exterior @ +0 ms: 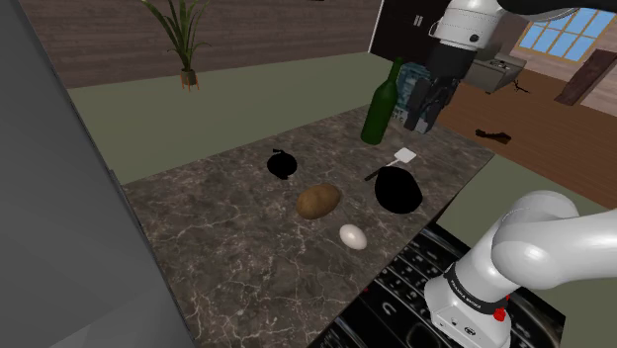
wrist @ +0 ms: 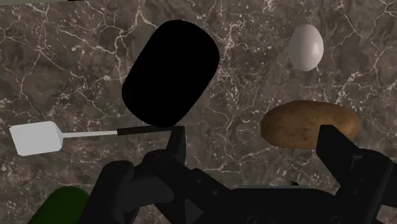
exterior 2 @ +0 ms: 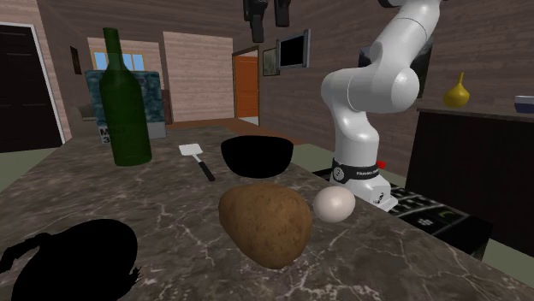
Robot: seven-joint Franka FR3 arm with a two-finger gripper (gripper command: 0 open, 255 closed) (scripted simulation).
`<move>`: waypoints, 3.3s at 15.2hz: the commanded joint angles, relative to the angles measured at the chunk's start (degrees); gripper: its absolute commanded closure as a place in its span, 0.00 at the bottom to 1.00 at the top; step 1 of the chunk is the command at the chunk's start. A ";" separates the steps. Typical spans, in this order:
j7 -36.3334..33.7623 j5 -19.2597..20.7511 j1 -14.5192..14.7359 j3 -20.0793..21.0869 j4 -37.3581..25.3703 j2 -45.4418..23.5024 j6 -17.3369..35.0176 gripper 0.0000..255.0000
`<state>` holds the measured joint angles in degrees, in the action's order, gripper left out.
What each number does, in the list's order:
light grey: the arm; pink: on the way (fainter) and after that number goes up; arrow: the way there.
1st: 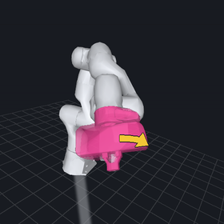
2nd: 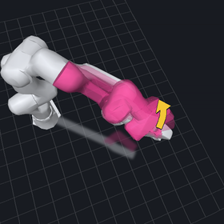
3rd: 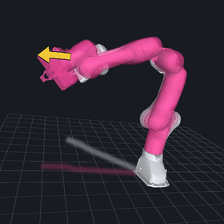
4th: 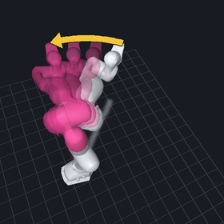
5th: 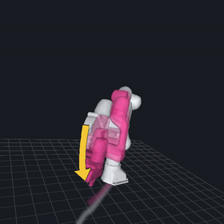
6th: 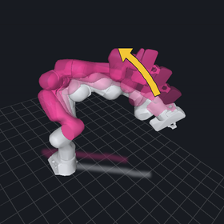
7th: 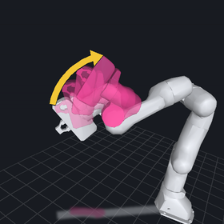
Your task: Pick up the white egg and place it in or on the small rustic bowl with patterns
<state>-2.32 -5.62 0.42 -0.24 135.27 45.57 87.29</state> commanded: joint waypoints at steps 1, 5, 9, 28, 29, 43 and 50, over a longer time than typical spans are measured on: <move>0.00 0.00 0.00 0.00 0.00 0.00 0.00 0.00; -1.93 -1.70 1.74 3.86 5.90 0.03 5.41 0.00; -3.90 -3.61 3.74 7.90 10.95 -1.15 11.17 0.00; -11.45 -9.83 10.26 23.52 23.01 -18.35 38.49 0.00; -11.47 -9.93 10.26 23.72 23.46 -18.91 39.49 0.00; -11.51 -10.06 10.27 24.03 24.14 -19.85 41.10 1.00; -11.45 -9.98 10.36 23.63 23.45 -18.43 38.99 1.00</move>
<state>-13.80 -15.68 10.79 23.54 159.05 26.69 127.09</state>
